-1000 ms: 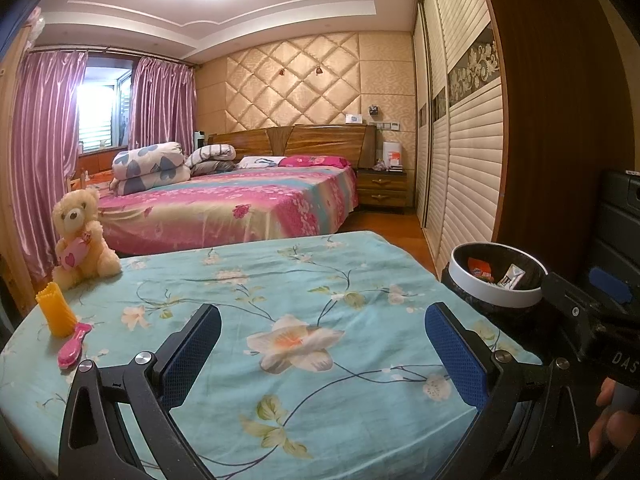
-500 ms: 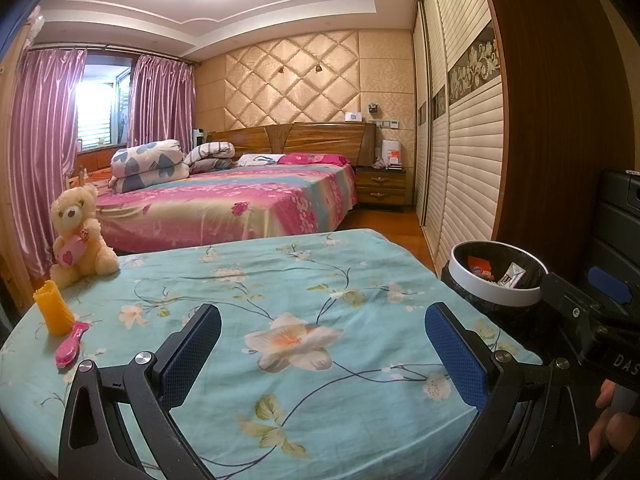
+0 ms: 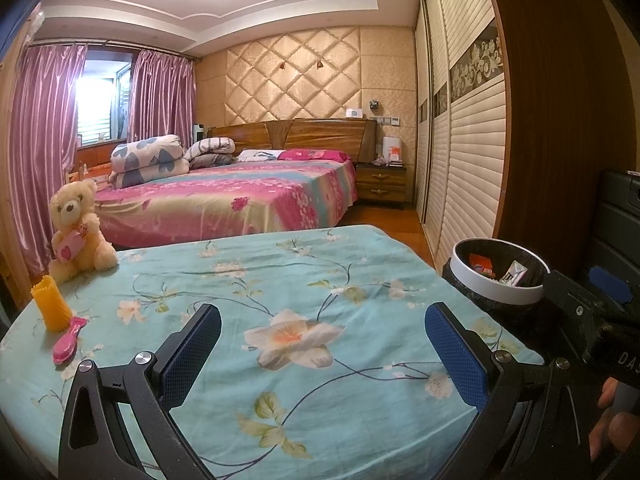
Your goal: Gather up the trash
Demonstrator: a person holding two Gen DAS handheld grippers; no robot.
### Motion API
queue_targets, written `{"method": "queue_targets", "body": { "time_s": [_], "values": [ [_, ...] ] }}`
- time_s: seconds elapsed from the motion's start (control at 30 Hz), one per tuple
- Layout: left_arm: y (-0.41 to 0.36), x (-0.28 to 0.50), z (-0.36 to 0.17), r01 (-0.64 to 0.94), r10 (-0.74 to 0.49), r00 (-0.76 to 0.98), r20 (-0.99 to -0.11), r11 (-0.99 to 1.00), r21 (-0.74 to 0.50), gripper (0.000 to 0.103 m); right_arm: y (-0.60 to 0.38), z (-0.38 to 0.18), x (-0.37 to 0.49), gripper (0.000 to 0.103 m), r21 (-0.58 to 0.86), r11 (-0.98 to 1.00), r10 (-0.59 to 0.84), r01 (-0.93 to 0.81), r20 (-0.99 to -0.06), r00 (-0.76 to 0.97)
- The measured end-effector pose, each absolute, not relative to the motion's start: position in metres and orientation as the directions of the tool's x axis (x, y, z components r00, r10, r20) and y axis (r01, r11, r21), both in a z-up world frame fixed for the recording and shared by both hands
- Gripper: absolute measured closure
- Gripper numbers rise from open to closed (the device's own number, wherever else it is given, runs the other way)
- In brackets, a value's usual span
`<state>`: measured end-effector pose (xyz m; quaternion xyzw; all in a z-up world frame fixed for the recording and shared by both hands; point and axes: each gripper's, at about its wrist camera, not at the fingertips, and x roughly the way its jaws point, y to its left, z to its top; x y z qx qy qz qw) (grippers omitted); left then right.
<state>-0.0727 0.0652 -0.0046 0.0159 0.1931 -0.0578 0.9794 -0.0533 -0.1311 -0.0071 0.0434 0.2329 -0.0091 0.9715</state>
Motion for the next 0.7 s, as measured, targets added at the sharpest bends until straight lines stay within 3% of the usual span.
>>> {"method": "queue_targets", "body": {
  "time_s": [0.7],
  "values": [
    [0.072, -0.059, -0.006, 0.122, -0.118, 0.906, -0.407, 0.992, -0.016, 0.001, -0.131, -0.013, -0.038, 0.000, 0.110, 0.994, 0.030, 0.029, -0.496, 0.868]
  ]
}}
